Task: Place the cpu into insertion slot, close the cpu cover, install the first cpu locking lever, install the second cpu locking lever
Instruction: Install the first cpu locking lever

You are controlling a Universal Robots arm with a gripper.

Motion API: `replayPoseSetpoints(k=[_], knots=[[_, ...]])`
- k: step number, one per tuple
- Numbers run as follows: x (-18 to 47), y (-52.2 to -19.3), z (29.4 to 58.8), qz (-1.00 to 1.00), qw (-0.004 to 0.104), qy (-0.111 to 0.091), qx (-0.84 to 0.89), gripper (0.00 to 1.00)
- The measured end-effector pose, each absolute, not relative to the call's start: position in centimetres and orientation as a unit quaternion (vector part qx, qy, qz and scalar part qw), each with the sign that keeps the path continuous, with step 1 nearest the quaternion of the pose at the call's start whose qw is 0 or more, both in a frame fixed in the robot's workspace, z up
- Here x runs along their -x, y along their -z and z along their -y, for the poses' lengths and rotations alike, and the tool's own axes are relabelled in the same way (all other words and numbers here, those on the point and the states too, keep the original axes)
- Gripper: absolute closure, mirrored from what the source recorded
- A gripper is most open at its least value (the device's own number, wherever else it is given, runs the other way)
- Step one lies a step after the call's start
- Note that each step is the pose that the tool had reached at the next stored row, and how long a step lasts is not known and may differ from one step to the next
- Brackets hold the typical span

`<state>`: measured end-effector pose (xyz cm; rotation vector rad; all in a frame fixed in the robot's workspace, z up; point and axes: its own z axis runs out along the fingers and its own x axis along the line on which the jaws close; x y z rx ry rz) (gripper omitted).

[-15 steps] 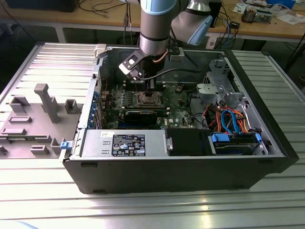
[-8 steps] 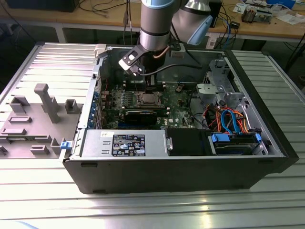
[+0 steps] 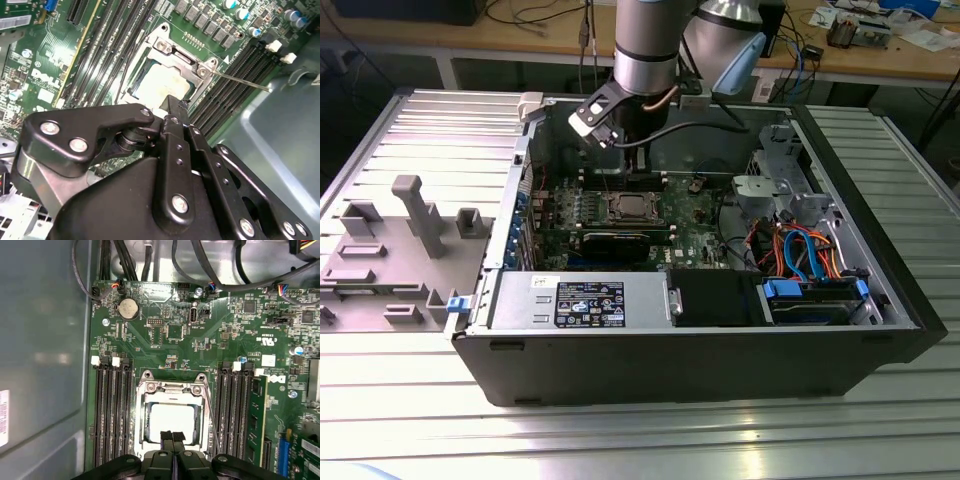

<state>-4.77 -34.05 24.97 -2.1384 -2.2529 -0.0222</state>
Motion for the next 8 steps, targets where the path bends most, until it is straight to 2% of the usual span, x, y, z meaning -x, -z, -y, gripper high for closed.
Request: replayPoseSetpoints(k=[8], knots=[[4.77,-25.82,34.05,0.725,0.018,0.007,0.688,0.89]])
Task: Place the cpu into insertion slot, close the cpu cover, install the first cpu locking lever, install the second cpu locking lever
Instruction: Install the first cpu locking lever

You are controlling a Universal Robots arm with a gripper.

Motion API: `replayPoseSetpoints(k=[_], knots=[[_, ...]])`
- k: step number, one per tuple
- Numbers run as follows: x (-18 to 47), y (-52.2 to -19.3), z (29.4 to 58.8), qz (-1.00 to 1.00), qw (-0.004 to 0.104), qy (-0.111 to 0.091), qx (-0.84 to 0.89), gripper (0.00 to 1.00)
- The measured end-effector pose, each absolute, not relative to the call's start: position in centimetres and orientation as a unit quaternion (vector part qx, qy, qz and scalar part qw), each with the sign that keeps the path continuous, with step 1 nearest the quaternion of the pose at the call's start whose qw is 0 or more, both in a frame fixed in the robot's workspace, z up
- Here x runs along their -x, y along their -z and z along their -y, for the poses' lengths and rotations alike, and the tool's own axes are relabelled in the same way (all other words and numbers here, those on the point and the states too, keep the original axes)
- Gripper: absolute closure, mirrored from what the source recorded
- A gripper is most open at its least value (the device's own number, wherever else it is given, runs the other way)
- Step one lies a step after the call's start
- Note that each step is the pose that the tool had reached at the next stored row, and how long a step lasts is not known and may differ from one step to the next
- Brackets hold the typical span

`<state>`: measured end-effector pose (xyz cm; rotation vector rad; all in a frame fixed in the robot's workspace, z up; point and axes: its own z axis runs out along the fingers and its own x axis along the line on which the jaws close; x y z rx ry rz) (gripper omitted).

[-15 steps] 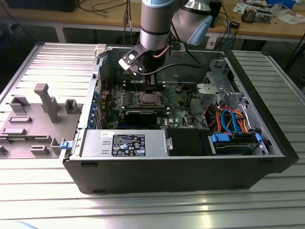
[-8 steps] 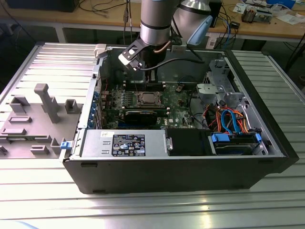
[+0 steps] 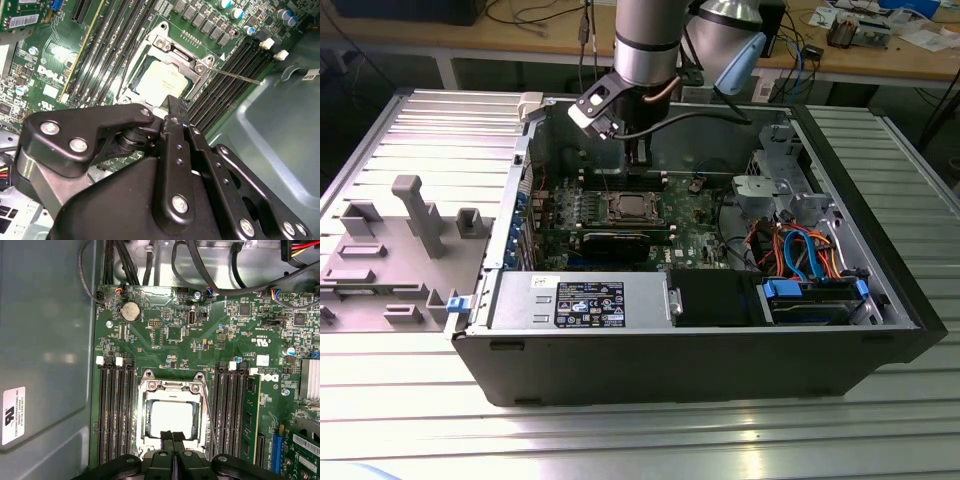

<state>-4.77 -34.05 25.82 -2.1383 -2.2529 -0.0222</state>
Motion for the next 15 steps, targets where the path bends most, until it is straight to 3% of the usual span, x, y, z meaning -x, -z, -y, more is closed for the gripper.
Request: replayPoseSetpoints(k=[15], knots=[[4.78,-25.83,34.05,0.781,0.018,0.005,0.625,0.89]])
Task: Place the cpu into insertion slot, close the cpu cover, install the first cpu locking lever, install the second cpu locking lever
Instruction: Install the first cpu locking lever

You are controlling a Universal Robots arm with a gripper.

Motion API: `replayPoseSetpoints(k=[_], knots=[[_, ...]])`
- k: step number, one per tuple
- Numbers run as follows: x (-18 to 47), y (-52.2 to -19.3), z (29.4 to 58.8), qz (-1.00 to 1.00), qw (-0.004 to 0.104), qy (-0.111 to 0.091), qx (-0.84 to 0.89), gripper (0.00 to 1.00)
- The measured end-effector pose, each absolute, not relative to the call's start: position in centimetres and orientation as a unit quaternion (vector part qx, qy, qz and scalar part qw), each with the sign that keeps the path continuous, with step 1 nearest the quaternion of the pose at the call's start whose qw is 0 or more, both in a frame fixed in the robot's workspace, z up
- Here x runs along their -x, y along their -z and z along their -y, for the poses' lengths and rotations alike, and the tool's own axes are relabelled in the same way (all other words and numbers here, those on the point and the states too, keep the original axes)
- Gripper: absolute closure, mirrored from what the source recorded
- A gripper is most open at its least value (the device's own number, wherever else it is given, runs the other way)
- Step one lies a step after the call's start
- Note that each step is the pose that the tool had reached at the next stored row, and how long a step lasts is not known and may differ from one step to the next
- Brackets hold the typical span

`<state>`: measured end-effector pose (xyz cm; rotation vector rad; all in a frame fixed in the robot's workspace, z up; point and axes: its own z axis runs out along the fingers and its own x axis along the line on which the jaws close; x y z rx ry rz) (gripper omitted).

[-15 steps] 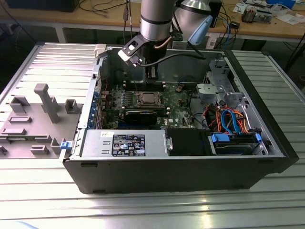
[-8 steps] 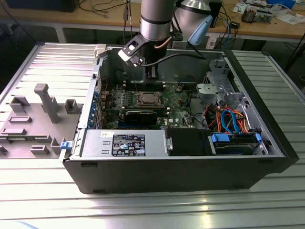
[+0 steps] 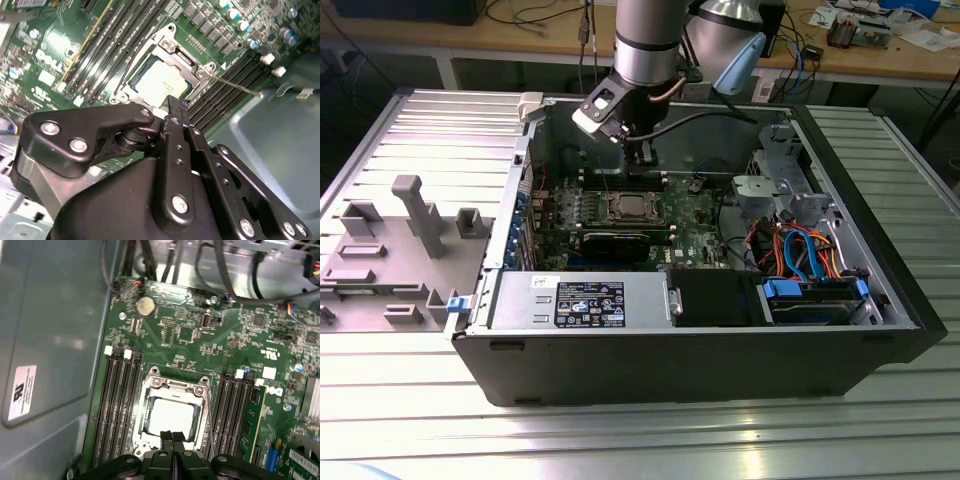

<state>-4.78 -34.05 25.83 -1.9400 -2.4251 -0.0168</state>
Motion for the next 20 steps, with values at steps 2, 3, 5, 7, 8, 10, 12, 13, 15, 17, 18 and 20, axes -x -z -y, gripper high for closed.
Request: replayPoseSetpoints(k=[2,3,5,7,8,10,12,13,15,17,18,20], knots=[[4.78,-25.83,34.05,0.793,0.018,0.005,0.609,0.89],[4.77,-25.83,34.05,0.802,0.018,0.005,0.597,0.89],[4.77,-25.83,34.05,0.812,0.018,0.004,0.583,0.89],[4.77,-25.83,34.05,0.824,0.018,0.004,0.566,0.89],[4.78,-25.82,34.05,0.829,0.018,0.004,0.558,0.89],[4.77,-25.82,34.05,0.842,0.018,0.004,0.539,0.89],[4.78,-25.83,34.05,0.854,0.019,0.003,0.521,0.89],[4.78,-25.83,34.05,0.858,0.019,0.003,0.513,0.89],[4.77,-25.82,34.05,0.873,0.019,0.002,0.488,0.89],[4.78,-25.83,34.05,0.882,0.019,0.002,0.471,0.89],[4.78,-25.83,34.05,0.886,0.019,0.002,0.463,0.89],[4.78,-25.83,34.05,0.896,0.019,0.001,0.443,0.89]])
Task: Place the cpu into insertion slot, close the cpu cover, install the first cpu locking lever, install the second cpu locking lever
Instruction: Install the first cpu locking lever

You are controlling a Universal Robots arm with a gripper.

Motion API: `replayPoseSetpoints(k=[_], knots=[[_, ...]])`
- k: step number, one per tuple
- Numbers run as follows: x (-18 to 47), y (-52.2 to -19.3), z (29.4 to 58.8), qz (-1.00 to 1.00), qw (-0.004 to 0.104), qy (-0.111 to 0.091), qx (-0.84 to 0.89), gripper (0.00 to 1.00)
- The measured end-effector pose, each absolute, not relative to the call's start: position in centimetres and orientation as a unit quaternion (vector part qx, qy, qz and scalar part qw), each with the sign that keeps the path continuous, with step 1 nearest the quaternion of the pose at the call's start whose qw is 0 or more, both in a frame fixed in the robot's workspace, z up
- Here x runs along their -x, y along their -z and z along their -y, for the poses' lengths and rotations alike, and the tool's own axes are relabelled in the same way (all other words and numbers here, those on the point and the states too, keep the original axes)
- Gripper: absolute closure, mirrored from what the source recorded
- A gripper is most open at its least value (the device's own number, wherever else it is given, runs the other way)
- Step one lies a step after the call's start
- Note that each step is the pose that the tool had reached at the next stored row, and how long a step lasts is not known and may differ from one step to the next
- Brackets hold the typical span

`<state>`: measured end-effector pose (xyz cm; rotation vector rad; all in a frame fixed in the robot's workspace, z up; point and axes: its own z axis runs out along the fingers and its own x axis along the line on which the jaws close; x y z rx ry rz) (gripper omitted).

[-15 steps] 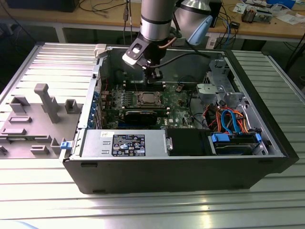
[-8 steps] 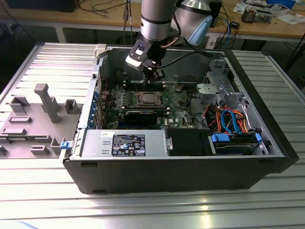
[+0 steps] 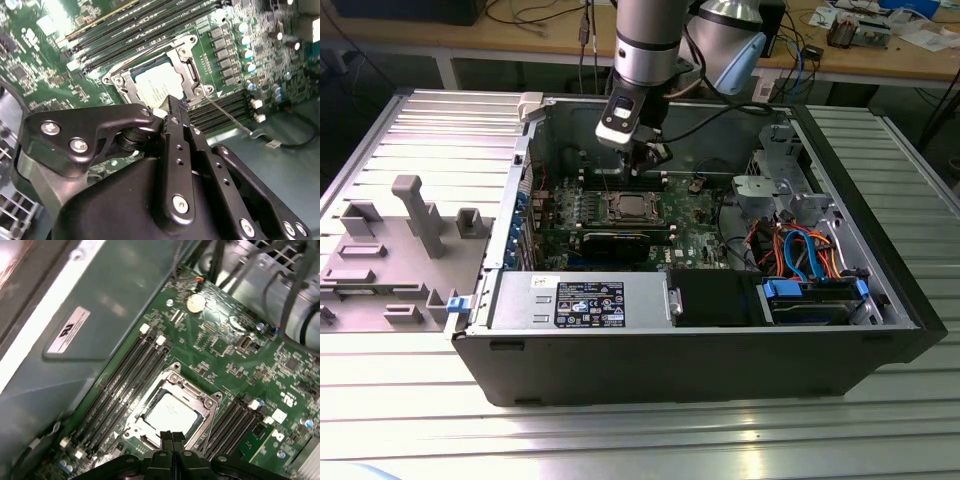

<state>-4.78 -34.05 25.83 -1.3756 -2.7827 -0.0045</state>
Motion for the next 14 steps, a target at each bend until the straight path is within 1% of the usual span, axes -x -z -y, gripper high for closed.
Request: replayPoseSetpoints(k=[14], knots=[[4.77,-25.82,34.05,0.944,0.019,-0.001,0.331,0.89]])
